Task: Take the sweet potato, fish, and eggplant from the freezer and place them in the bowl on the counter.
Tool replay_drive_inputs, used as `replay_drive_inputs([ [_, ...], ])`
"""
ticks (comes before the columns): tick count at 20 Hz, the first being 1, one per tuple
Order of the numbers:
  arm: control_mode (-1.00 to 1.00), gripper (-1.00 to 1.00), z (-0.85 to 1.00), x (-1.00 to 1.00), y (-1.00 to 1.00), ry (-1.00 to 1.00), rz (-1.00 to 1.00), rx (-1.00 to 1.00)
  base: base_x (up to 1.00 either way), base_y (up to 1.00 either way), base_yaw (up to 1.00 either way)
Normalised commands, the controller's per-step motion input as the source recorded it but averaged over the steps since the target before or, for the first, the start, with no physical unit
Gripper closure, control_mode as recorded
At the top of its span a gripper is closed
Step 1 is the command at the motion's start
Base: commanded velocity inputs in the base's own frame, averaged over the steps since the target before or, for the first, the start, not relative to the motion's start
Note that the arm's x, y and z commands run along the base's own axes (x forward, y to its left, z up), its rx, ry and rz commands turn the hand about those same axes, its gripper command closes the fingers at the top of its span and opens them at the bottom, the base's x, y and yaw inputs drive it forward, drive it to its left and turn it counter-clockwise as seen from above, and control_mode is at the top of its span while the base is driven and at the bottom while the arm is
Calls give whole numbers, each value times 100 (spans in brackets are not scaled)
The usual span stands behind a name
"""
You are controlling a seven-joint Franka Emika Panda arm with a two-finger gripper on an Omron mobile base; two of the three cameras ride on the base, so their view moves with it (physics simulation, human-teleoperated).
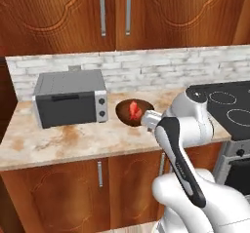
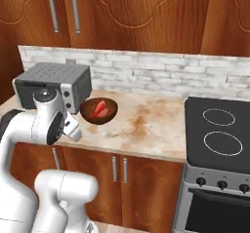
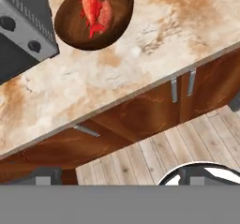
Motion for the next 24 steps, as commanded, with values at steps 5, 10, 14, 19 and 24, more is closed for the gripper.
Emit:
replay_drive_inputs([
  [5, 100, -100, 0, 0, 0, 0, 0, 0, -36, -4, 93],
  [10, 100, -100, 0, 0, 0, 0, 0, 0, -5, 0, 100],
  [14, 100, -100, 0, 0, 0, 0, 0, 0, -64, 25, 76],
  [19, 100, -100, 0, 0, 0, 0, 0, 0, -84, 43, 67],
  [24, 100, -100, 0, 0, 0, 0, 0, 0, -27, 78, 82],
])
